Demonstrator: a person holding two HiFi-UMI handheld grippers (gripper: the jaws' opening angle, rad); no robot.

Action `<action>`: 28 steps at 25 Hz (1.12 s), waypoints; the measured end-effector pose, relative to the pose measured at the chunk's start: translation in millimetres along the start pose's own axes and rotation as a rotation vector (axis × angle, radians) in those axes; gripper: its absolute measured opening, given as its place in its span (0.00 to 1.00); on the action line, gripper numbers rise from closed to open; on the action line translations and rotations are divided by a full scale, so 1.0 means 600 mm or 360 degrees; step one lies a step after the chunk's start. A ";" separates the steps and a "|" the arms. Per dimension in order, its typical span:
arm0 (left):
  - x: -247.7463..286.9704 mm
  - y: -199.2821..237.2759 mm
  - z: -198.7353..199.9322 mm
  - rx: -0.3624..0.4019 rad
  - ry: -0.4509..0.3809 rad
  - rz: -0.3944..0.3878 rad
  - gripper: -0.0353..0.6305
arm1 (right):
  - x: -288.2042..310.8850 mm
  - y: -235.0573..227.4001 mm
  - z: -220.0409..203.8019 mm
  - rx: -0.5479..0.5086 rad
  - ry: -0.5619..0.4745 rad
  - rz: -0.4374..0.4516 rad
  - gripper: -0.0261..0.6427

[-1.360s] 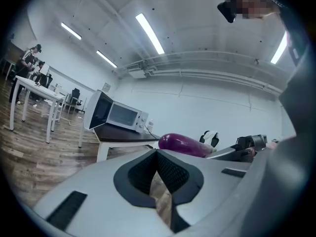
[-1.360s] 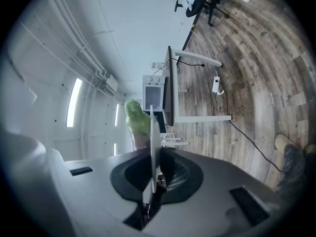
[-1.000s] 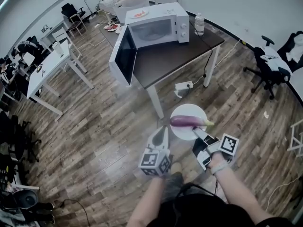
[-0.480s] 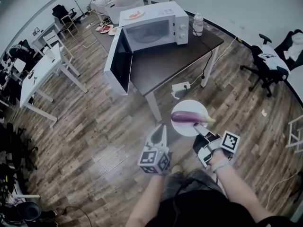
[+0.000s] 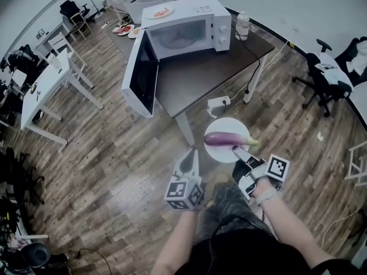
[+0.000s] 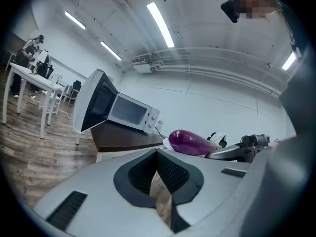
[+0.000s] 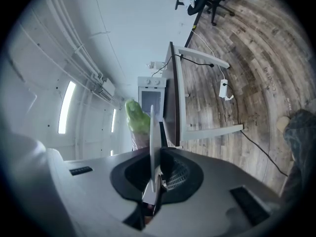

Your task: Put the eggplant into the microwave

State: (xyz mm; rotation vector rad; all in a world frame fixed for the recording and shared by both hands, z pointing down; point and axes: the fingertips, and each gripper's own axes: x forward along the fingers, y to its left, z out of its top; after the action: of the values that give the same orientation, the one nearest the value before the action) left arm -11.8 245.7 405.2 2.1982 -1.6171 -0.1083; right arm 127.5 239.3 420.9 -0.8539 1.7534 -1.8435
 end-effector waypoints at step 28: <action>0.228 0.085 0.090 0.0046 -0.0079 0.0223 0.05 | 0.221 0.023 0.177 -0.0009 0.0261 0.0058 0.07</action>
State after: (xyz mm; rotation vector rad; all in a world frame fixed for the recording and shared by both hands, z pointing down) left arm -29.1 91.2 398.3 2.1108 -1.8050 -0.1004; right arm 107.8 70.1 423.6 -0.6848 1.8602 -1.9332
